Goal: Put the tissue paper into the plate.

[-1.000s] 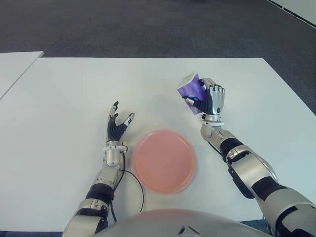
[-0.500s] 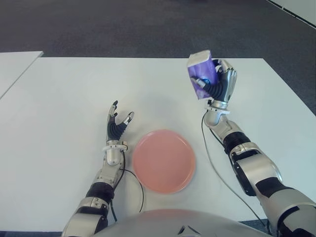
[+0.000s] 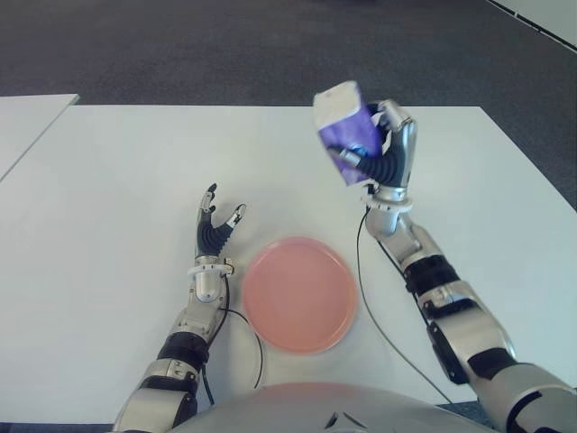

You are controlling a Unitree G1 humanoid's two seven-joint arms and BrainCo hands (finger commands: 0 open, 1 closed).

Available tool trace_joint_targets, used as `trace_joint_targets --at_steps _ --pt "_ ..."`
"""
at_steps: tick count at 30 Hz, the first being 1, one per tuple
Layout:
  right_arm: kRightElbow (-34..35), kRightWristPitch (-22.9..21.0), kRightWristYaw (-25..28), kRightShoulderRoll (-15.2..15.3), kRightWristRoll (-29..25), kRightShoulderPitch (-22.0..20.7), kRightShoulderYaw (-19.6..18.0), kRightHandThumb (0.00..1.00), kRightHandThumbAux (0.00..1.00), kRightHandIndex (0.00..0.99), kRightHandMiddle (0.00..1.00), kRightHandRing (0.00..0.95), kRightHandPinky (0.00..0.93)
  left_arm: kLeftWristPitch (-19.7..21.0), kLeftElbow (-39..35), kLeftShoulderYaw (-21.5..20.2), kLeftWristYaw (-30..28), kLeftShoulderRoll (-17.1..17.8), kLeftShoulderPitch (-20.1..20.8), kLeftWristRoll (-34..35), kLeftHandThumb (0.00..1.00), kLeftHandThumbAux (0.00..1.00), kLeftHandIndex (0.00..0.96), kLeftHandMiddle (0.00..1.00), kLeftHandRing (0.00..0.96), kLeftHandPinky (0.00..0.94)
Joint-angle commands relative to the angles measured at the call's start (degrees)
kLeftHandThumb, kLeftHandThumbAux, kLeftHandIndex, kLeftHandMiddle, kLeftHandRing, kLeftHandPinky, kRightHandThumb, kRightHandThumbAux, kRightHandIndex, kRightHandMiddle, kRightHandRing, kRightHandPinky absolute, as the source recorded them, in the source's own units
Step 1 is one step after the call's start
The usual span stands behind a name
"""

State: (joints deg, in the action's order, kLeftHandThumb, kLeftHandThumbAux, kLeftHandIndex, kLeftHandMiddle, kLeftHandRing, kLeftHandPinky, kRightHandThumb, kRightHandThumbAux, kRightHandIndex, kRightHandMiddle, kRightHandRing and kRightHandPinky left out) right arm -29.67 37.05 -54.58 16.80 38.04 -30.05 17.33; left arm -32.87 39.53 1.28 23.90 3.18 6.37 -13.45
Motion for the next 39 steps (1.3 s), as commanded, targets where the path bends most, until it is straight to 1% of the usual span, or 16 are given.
trace_joint_targets --at_steps 1,2,4,8,10,14,16,19,23,27,30,34,39 --pt "5.4 1.4 5.3 0.8 1.5 5.2 1.3 0.854 0.678 0.398 0.540 0.853 0.840 0.6 5.7 0.7 -0.2 -0.4 -3.8 -0.7 0.037 0.488 0.000 0.000 0.000 0.000" --pt "6.0 1.6 6.4 1.0 1.6 5.6 1.3 0.853 0.678 0.398 0.540 0.852 0.839 0.6 5.8 0.7 -0.2 -0.4 -3.7 -0.7 0.035 0.484 0.000 0.000 0.000 0.000" --pt "7.1 4.0 9.8 2.6 1.2 6.0 1.4 0.853 0.678 0.398 0.539 0.850 0.837 0.7 6.0 0.7 0.1 -0.4 -3.6 -0.8 0.032 0.480 0.000 0.000 0.000 0.000" --pt "9.6 7.3 14.7 4.5 0.0 7.2 0.8 0.853 0.678 0.397 0.535 0.843 0.827 0.6 6.3 0.7 0.5 -0.5 -3.4 -1.0 0.026 0.476 0.000 0.000 0.000 0.000" --pt "10.9 8.7 17.1 5.1 -0.9 7.8 0.6 0.853 0.678 0.396 0.533 0.840 0.823 0.6 6.4 0.7 0.6 -0.5 -3.4 -1.1 0.025 0.474 0.000 0.000 0.000 0.000" --pt "14.9 11.1 24.0 6.7 -3.7 10.0 1.2 0.853 0.678 0.397 0.533 0.836 0.816 1.0 6.2 0.7 0.7 -0.5 -3.4 -1.2 0.025 0.470 0.000 0.000 0.000 0.000" --pt "16.8 11.0 27.2 7.3 -4.2 11.0 1.5 0.854 0.677 0.398 0.534 0.834 0.815 1.1 6.3 0.7 0.7 -0.6 -3.4 -1.2 0.026 0.470 0.000 0.000 0.000 0.000" --pt "21.5 9.6 35.3 10.2 -5.0 13.4 2.5 0.854 0.677 0.399 0.534 0.828 0.804 1.0 6.4 0.6 0.9 -0.7 -3.3 -1.2 0.027 0.475 0.000 0.000 0.000 0.000" --pt "24.1 8.9 41.8 11.7 -6.1 15.0 2.1 0.854 0.677 0.399 0.535 0.820 0.790 0.9 6.6 0.7 1.1 -0.7 -3.2 -1.3 0.025 0.481 0.000 0.000 0.000 0.000" --pt "24.3 9.7 45.7 13.1 -6.0 16.7 1.3 0.853 0.678 0.397 0.534 0.816 0.789 0.8 6.5 0.8 0.9 -0.7 -3.2 -1.1 0.024 0.485 0.000 0.000 0.000 0.000" --pt "24.3 9.8 48.2 13.8 -5.7 17.0 1.0 0.852 0.679 0.395 0.533 0.815 0.790 0.9 6.6 0.7 0.7 -0.7 -3.2 -1.0 0.023 0.484 0.000 0.000 0.000 0.000" --pt "24.9 9.0 51.5 15.1 -4.6 17.4 0.8 0.852 0.679 0.393 0.531 0.817 0.791 0.9 6.6 0.6 0.6 -0.8 -3.2 -0.8 0.023 0.485 0.000 0.000 0.000 0.000" --pt "25.4 7.3 53.6 15.4 -3.6 18.3 0.1 0.852 0.680 0.393 0.531 0.824 0.802 0.6 6.7 0.5 0.9 -0.7 -3.2 -0.9 0.024 0.487 0.000 0.000 0.000 0.000"
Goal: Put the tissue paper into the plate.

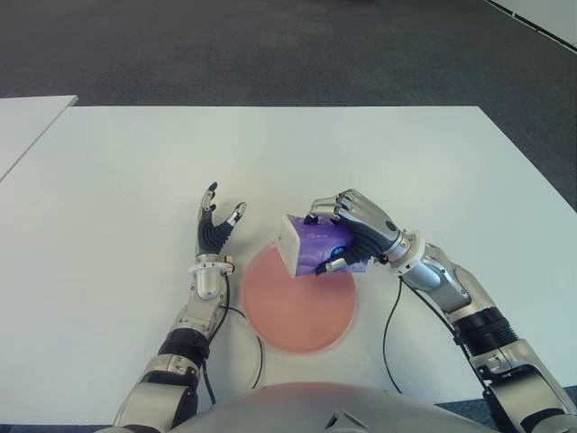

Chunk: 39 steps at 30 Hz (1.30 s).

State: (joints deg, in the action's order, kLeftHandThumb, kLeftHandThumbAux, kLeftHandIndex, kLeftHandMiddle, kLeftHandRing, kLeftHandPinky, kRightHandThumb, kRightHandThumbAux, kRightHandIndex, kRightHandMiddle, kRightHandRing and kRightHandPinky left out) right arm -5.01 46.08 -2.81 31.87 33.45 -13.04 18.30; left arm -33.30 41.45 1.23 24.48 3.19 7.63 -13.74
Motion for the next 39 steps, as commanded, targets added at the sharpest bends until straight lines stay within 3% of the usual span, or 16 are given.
trace_joint_targets --at_steps 1,12,21,26,39 --pt "0.9 -2.1 2.1 0.3 1.2 1.5 -1.0 0.852 0.680 0.393 0.531 0.824 0.802 1.0 4.7 0.5 0.3 -0.7 -4.5 -0.6 0.024 0.488 0.000 0.000 0.000 0.000" --pt "2.6 -2.9 1.7 0.6 7.5 5.2 -0.8 0.853 0.678 0.394 0.533 0.826 0.814 0.5 4.8 0.4 -1.0 -0.4 -4.6 0.2 0.036 0.489 0.000 0.000 0.000 0.000" --pt "-0.7 -2.3 -1.0 0.3 12.1 4.3 0.3 0.855 0.677 0.397 0.537 0.830 0.829 0.2 5.4 0.2 -1.3 -0.3 -4.3 0.6 0.039 0.495 0.000 0.000 0.000 0.000" --pt "-4.5 -1.6 -5.6 -0.5 15.5 2.5 1.5 0.854 0.678 0.396 0.536 0.833 0.828 0.5 5.4 0.2 -0.3 -0.3 -4.2 0.2 0.037 0.495 0.000 0.000 0.000 0.000" --pt "-8.4 -2.8 -9.3 -1.6 19.9 3.6 7.2 0.854 0.676 0.398 0.543 0.834 0.844 0.5 5.2 0.4 -0.5 -0.4 -4.3 -0.1 0.035 0.484 0.000 0.000 0.000 0.000"
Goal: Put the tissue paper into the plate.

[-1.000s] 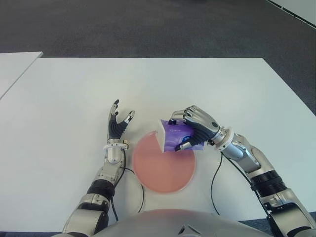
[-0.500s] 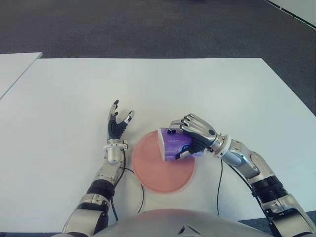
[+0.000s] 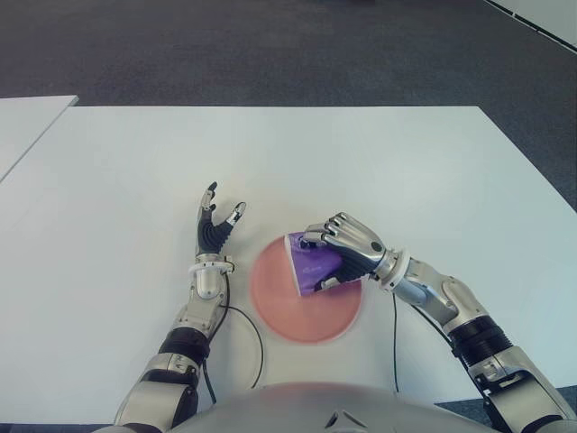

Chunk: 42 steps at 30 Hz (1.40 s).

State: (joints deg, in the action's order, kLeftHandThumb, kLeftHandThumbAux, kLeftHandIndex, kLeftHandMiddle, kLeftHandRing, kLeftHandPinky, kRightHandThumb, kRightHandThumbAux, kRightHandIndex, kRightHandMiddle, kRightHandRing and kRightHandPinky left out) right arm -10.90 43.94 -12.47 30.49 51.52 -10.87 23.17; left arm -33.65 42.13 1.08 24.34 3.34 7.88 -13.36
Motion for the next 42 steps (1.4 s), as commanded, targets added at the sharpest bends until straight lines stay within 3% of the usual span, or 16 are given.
trace_joint_targets --at_steps 1,19,42 --pt "-2.8 -0.7 0.0 -0.3 1.9 1.3 2.5 0.855 0.676 0.399 0.544 0.837 0.849 0.9 4.5 0.6 -0.3 -0.5 -4.5 -0.5 0.035 0.484 0.000 0.000 0.000 0.000" --pt "-6.2 -2.0 -10.9 -1.9 6.5 -0.4 6.8 0.859 0.671 0.411 0.558 0.859 0.853 1.2 4.7 0.8 -0.3 -0.7 -4.3 -0.7 0.040 0.488 0.000 0.000 0.000 0.000" --pt "-7.9 -3.7 -16.9 -3.1 7.8 -1.0 10.3 0.856 0.673 0.407 0.544 0.863 0.839 0.6 4.8 1.1 0.4 -0.6 -4.4 -1.3 0.036 0.475 0.000 0.000 0.000 0.000"
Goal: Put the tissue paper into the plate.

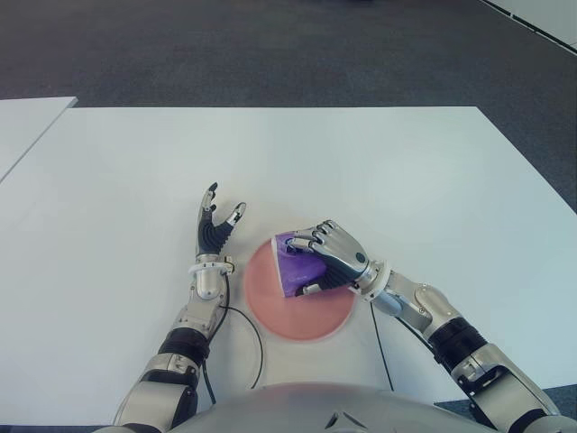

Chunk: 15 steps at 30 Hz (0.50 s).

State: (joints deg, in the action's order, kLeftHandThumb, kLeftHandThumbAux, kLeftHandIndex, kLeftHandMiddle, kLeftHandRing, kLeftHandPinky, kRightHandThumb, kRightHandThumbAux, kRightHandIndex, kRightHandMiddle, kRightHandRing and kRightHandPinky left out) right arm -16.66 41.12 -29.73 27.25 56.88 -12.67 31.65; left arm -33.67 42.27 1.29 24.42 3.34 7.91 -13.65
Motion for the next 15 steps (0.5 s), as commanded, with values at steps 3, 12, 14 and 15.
trace_joint_targets --at_steps 3,12,14,15 --pt "2.0 -0.6 2.1 1.2 -0.8 2.8 0.5 0.856 0.673 0.406 0.543 0.859 0.831 0.6 4.7 0.9 0.3 -0.6 -4.4 -1.0 0.037 0.475 0.000 0.000 0.000 0.000" --pt "7.7 0.3 17.2 2.2 -15.3 2.9 -1.9 0.841 0.675 0.402 0.537 0.694 0.684 0.2 5.4 0.7 -0.1 -0.4 -4.0 -0.5 0.034 0.480 0.000 0.000 0.000 0.000" --pt "8.9 0.0 21.4 2.3 -19.1 1.6 -2.5 0.786 0.687 0.410 0.580 0.658 0.642 0.2 5.6 0.5 -0.4 -0.4 -3.8 -0.3 0.030 0.480 0.000 0.000 0.000 0.000" --pt "10.5 -0.4 23.4 2.7 -21.0 1.6 -3.1 0.768 0.692 0.414 0.595 0.653 0.636 0.3 5.7 0.4 -0.5 -0.4 -3.8 -0.1 0.030 0.480 0.000 0.000 0.000 0.000"
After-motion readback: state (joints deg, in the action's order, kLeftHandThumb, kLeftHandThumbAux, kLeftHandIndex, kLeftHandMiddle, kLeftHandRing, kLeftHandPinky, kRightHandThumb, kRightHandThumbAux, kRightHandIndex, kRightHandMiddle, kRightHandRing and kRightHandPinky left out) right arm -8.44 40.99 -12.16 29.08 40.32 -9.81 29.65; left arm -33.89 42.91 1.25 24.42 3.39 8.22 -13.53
